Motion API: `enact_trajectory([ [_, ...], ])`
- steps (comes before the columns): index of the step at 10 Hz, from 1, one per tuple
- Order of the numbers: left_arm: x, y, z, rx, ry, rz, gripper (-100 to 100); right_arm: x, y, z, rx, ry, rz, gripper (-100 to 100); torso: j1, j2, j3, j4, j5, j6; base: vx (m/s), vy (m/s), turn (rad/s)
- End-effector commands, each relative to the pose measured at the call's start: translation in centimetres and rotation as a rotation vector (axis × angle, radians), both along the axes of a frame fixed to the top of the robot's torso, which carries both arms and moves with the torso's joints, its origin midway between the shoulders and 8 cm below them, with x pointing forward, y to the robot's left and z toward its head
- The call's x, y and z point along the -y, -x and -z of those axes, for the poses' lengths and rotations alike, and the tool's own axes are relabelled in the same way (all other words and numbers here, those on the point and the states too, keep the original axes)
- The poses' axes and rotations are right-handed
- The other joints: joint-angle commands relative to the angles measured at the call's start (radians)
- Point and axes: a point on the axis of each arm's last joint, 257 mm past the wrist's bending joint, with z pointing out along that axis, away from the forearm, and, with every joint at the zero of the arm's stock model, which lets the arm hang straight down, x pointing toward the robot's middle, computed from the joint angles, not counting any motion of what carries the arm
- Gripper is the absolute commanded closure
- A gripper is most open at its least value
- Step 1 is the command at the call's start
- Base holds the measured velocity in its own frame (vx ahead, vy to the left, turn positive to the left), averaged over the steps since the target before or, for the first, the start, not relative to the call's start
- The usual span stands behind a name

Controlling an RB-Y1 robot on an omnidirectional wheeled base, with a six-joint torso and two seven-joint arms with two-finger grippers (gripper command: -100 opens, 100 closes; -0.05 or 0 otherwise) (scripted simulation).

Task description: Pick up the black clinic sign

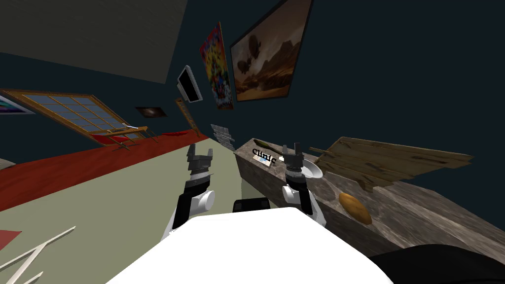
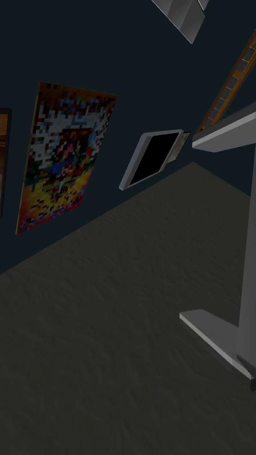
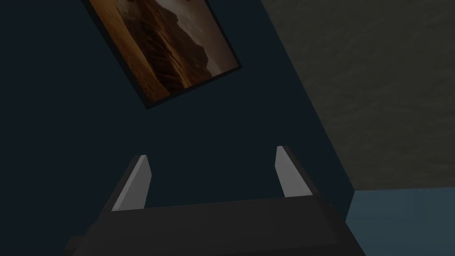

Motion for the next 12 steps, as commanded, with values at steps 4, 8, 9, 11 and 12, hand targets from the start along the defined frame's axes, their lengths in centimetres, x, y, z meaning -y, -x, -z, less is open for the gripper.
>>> enact_trajectory([
  [4,0.0,0.0,0.0,0.0,0.0,0.0,0,2.3,0.9,-0.9,-0.021,0.177,0.086,-100,0.004,0.001,0.001,0.0,0.001,0.0,-0.013,0.062,0.016],
  [8,0.0,0.0,0.0,0.0,0.0,0.0,0,4.6,1.8,-1.2,-0.058,0.322,0.187,-100,0.004,-0.001,0.0,0.0,0.001,0.0,0.014,0.073,0.037],
  [9,0.0,0.0,0.0,0.0,0.0,0.0,0,5.2,2.0,-1.1,-0.079,0.373,0.217,-100,0.003,-0.001,0.0,0.0,0.001,0.0,0.031,0.071,0.084],
  [11,0.0,0.0,0.0,0.0,0.0,0.0,0,6.3,2.4,-1.0,-0.103,0.434,0.261,-100,0.003,-0.002,-0.001,0.0,0.001,0.0,0.026,0.051,0.052],
  [12,0.0,0.0,0.0,0.0,0.0,0.0,0,6.9,2.6,-0.6,-0.132,0.491,0.29,-100,0.003,-0.001,-0.001,0.0,0.001,0.0,0.048,0.078,0.123],
])
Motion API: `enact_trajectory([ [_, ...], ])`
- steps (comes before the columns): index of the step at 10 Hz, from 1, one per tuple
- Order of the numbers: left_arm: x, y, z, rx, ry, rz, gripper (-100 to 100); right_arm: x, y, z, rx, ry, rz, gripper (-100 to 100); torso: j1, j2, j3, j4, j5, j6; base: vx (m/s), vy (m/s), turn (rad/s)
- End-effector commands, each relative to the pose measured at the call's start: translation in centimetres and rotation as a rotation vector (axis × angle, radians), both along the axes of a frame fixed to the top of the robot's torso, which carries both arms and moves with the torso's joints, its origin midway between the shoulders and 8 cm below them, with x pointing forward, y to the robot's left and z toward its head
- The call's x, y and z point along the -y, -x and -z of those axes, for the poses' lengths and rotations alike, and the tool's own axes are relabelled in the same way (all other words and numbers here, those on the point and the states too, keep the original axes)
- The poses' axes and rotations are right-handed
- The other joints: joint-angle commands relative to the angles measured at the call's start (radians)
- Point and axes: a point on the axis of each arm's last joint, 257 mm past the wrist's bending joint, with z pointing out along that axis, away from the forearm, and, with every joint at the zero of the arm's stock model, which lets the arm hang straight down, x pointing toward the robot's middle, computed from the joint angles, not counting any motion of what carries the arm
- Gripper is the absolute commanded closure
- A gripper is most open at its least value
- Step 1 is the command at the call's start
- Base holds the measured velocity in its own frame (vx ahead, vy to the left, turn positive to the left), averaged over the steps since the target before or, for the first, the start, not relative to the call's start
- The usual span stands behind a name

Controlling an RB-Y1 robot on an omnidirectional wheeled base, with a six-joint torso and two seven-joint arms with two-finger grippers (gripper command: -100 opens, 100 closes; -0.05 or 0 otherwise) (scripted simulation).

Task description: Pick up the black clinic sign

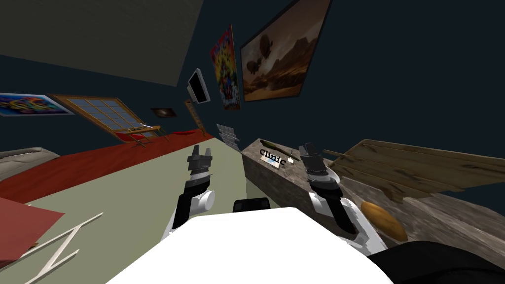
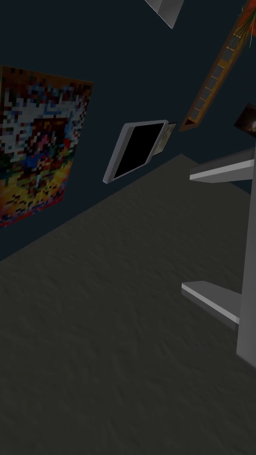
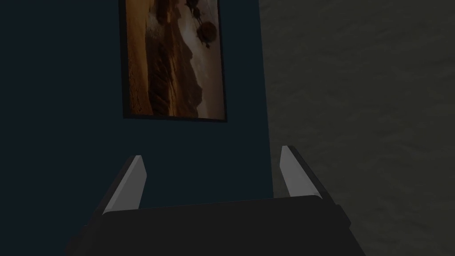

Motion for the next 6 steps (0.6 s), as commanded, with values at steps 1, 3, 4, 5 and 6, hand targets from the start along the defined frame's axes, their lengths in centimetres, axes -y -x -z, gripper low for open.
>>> enact_trajectory([
  [1,0.0,0.0,0.0,0.0,0.0,0.0,0,0.8,0.3,0.2,-0.016,0.04,0.032,-100,0.0,0.0,0.0,0.0,0.0,0.0,0.042,0.059,0.027],
  [3,0.0,0.0,0.0,0.0,0.0,0.0,0,1.7,0.6,0.6,-0.049,0.102,0.073,-100,0.0,0.0,0.0,0.0,0.0,0.0,0.035,0.062,0.062],
  [4,0.0,0.0,0.0,0.0,0.0,0.0,0,2.7,0.9,1.2,-0.088,0.167,0.113,-100,-0.001,0.001,0.0,0.0,0.0,0.0,0.039,0.061,0.097],
  [5,0.0,0.0,0.0,0.0,0.0,0.0,0,3.4,1.1,1.9,-0.13,0.229,0.145,-100,-0.001,0.0,0.0,0.0,0.0,0.0,0.075,0.082,0.183],
  [6,0.0,0.0,0.0,0.0,0.0,0.0,0,4.4,1.4,2.6,-0.171,0.297,0.18,-100,0.0,-0.001,-0.001,0.0,0.0,0.0,0.106,0.093,0.192],
])
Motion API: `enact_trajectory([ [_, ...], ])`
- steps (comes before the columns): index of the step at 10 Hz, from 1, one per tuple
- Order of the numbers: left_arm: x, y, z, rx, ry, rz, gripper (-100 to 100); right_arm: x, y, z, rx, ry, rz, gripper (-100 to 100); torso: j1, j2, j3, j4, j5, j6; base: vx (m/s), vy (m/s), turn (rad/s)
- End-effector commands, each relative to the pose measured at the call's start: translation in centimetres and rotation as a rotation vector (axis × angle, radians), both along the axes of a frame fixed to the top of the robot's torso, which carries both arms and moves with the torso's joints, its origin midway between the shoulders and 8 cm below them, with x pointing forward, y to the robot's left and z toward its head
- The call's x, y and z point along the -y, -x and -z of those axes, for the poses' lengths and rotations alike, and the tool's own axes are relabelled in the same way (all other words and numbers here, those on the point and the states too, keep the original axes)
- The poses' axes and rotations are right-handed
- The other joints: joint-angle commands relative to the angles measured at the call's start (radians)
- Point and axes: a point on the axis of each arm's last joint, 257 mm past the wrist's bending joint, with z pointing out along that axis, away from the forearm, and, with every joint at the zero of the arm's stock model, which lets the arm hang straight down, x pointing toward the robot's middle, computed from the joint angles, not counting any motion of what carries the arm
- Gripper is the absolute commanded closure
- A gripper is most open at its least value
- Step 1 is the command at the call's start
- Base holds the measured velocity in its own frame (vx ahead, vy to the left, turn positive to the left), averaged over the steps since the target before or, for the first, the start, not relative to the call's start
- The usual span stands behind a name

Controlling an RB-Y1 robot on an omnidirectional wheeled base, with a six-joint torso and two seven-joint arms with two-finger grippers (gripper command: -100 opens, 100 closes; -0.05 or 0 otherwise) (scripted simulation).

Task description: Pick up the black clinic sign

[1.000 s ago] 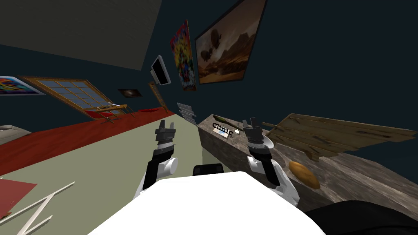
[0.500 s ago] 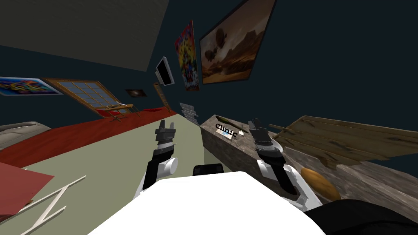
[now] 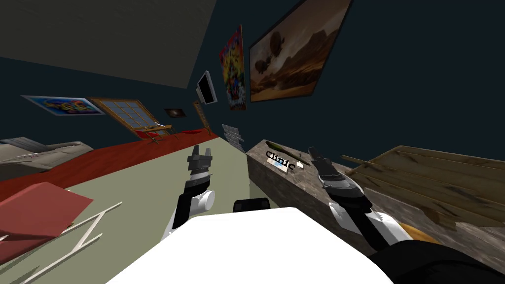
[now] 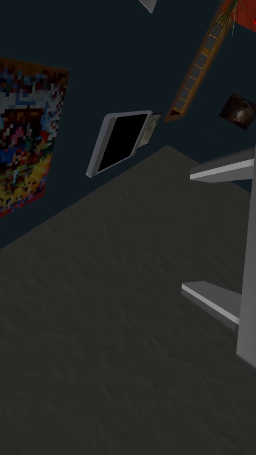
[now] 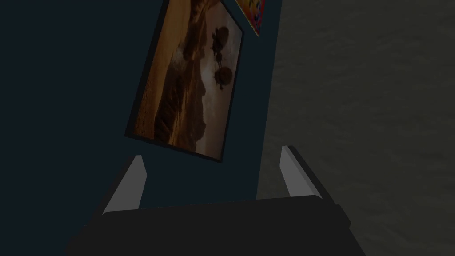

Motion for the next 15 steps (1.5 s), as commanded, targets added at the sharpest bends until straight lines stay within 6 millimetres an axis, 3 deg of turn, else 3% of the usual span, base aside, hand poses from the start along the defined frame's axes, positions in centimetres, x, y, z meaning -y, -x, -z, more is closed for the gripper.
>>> enact_trajectory([
  [1,0.0,0.0,0.0,0.0,0.0,0.0,0,1.4,0.3,1.3,-0.071,0.109,0.056,-100,0.0,0.0,0.0,0.0,0.0,0.0,0.107,0.101,0.209],
  [15,0.0,0.0,0.0,0.0,0.0,0.0,0,9.0,5.3,11.3,-0.558,0.589,0.179,-100,-0.004,0.002,0.001,0.0,-0.001,0.0,0.073,0.036,0.132],
])
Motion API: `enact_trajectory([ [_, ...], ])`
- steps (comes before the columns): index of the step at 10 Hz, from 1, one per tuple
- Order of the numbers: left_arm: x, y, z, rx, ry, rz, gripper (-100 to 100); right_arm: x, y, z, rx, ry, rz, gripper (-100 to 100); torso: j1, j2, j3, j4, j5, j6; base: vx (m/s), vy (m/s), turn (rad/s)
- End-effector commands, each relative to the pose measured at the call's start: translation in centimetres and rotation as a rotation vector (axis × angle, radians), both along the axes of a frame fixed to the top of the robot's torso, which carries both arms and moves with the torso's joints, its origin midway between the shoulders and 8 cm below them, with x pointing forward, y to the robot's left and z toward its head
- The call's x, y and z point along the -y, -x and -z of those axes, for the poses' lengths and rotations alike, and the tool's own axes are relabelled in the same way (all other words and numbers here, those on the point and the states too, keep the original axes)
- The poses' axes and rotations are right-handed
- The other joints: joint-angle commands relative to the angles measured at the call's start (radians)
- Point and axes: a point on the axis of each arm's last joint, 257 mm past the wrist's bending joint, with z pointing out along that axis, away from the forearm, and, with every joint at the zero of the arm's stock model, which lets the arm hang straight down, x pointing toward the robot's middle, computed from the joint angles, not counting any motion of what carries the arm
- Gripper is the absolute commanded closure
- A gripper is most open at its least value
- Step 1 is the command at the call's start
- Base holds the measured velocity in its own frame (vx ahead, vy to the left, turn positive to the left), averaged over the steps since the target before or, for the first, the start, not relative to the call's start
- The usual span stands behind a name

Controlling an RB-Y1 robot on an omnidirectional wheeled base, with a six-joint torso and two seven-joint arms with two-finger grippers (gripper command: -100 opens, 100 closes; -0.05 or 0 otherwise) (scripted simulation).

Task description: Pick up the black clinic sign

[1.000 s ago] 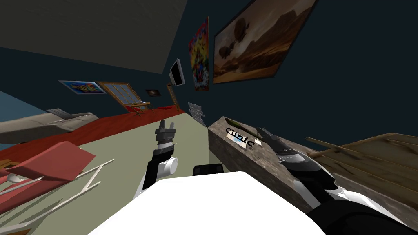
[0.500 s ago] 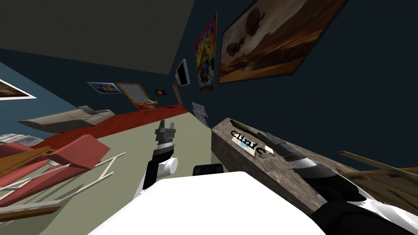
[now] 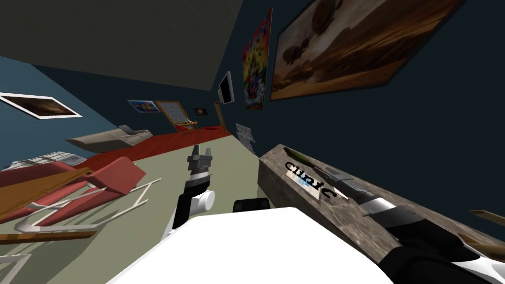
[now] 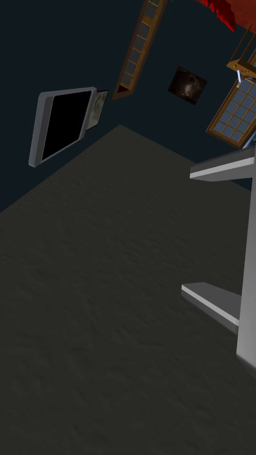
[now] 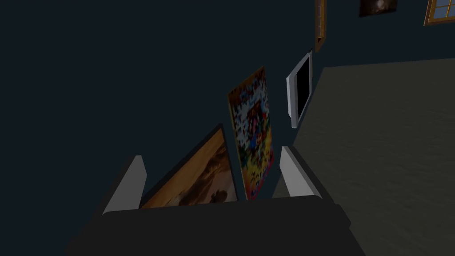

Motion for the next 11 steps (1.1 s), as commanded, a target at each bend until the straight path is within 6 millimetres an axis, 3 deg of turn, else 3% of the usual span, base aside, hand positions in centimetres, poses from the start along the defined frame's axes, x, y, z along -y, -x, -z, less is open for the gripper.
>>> enact_trajectory([
  [1,0.0,0.0,0.0,0.0,0.0,0.0,0,1.0,0.8,1.5,-0.079,0.065,-0.001,-100,0.0,0.0,0.0,0.0,0.0,0.0,0.072,0.015,0.177],
  [11,0.0,0.0,0.0,0.0,0.0,0.0,0,5.3,7.8,9.3,-0.484,0.274,-0.053,-100,0.0,0.001,0.0,0.0,0.0,0.0,0.067,0.005,0.141],
])
